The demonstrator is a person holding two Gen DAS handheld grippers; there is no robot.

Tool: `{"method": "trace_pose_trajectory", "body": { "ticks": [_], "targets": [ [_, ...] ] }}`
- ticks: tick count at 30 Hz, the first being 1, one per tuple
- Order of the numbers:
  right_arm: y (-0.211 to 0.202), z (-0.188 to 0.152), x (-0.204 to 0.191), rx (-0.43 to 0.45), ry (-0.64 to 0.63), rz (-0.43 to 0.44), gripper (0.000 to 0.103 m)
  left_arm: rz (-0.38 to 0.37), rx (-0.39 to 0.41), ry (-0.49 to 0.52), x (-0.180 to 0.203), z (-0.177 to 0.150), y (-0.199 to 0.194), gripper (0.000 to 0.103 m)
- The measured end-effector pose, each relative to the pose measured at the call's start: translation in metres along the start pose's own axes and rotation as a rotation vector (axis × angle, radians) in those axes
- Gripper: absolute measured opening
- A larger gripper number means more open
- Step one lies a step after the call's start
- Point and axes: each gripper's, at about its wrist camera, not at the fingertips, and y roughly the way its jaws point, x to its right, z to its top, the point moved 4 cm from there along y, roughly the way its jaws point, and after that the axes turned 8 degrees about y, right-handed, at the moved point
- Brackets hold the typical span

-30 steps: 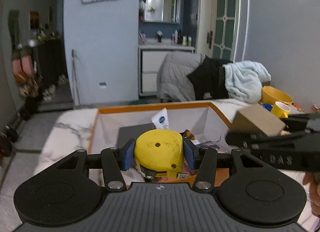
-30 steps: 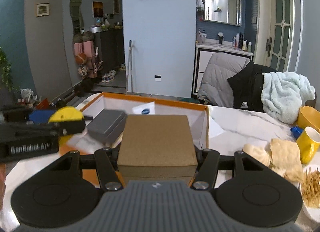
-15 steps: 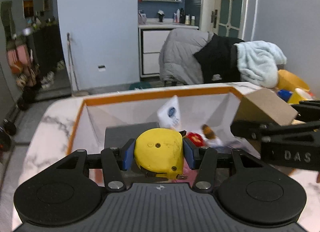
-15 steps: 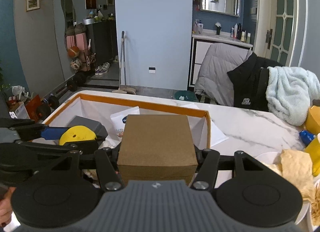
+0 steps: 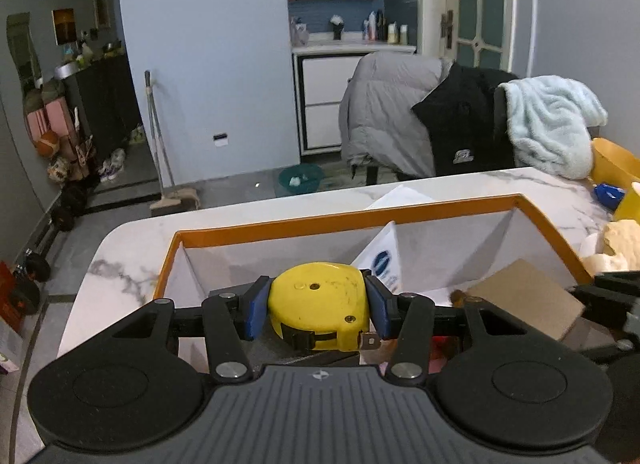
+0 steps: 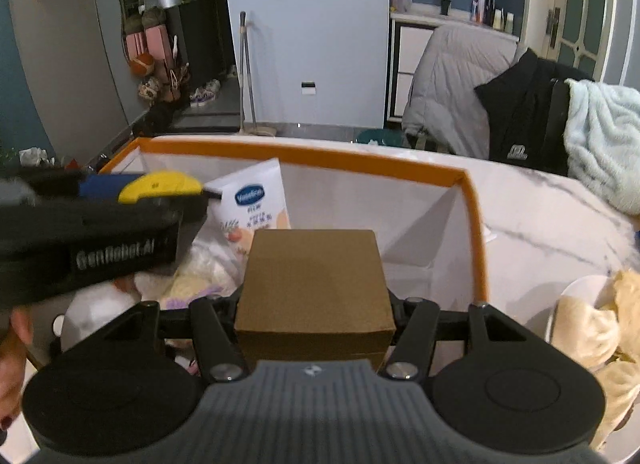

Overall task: Organize objects
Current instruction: 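Lift the tape measure and cube over the orange box and lower them inside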

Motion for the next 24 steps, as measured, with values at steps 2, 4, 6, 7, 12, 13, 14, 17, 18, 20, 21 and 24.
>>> {"method": "trace_pose_trajectory", "body": {
  "ticks": [2,4,6,7,12,13,14,17,18,20,21,24],
  "targets": [
    [0.000,0.003,-0.003,0.002,-0.007,-0.003,0.061,-0.026,-0.011,-0.040,-0.006,0.001,-0.001,0.058],
    [0.000,0.003,-0.006,0.002,-0.017,-0.002,0.061,-0.067,0.001,-0.065,-0.009,0.001,-0.010,0.058],
    [-0.002,0.001,-0.007,0.000,-0.024,0.005,0.061,-0.098,0.007,-0.058,-0.007,-0.005,-0.023,0.058],
    [-0.003,0.000,-0.007,-0.001,-0.028,0.008,0.061,-0.109,0.006,-0.043,-0.005,-0.007,-0.028,0.058],
    [-0.003,-0.006,-0.009,-0.016,-0.051,0.005,0.061,-0.087,-0.001,0.008,0.008,-0.021,-0.039,0.058],
    [-0.003,-0.008,-0.009,-0.015,-0.057,0.002,0.061,-0.082,0.002,0.003,0.008,-0.021,-0.039,0.058],
    [-0.003,-0.008,-0.009,-0.013,-0.065,-0.005,0.061,-0.082,0.000,-0.002,0.008,-0.021,-0.038,0.058],
    [0.000,-0.009,-0.008,-0.039,-0.067,-0.001,0.061,-0.086,-0.005,-0.022,0.009,-0.021,-0.038,0.058],
    [0.000,-0.008,-0.007,-0.044,-0.068,0.001,0.061,-0.091,-0.010,-0.034,0.008,-0.022,-0.039,0.058],
    [0.001,-0.009,-0.007,-0.051,-0.079,0.000,0.061,-0.103,-0.024,-0.061,0.006,-0.025,-0.043,0.058],
    [0.001,-0.010,-0.007,-0.053,-0.086,-0.003,0.061,-0.105,-0.031,-0.074,0.006,-0.027,-0.046,0.058],
    [-0.003,-0.015,-0.007,-0.047,-0.103,-0.018,0.061,-0.123,-0.078,-0.111,0.003,-0.036,-0.046,0.058]
  ]
}}
